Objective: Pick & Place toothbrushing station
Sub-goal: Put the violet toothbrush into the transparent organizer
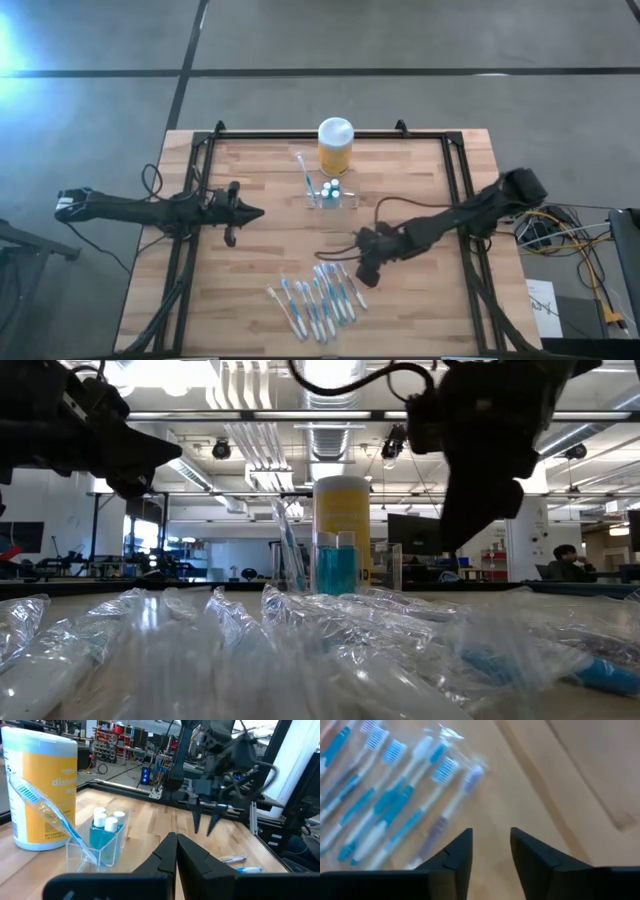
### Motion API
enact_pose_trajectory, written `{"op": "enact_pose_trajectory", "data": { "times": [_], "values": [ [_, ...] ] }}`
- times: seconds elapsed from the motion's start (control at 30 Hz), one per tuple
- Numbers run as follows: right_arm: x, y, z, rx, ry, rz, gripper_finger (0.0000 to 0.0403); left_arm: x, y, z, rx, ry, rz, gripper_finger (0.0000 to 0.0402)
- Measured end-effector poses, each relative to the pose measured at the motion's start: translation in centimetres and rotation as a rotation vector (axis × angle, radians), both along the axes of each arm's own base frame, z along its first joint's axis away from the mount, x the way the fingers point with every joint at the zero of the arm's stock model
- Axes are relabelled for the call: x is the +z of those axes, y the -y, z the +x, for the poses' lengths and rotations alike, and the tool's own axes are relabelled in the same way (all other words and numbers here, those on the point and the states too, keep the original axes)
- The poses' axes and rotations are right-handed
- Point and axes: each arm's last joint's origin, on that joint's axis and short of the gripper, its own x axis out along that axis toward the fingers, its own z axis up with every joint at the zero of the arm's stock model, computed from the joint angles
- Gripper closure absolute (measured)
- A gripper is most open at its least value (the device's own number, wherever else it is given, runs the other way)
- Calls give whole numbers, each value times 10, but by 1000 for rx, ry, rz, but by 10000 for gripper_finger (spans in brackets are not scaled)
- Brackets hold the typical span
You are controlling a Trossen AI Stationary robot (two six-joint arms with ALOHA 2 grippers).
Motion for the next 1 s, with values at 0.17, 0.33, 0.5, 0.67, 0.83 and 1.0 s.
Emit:
{"op": "enact_pose_trajectory", "data": {
  "times": [0.17,0.33,0.5,0.67,0.83,1.0],
  "values": [
    [1,-12,28,7,-64,-16,237,-4,0,0,-8,-41,-3,390],
    [-5,-23,49,35,-149,-54,212,-9,0,-1,-15,-91,-3,393],
    [-16,-31,67,70,-203,-45,194,-12,1,-1,-22,-119,-4,391],
    [-39,-33,72,94,-301,-73,188,-12,1,-1,-24,-126,-7,393],
    [-55,-32,72,92,-370,-94,188,-12,1,-1,-29,-126,-9,395],
    [-55,-32,72,136,-380,-98,199,-12,1,-1,-32,-126,-9,389]
  ]
}}
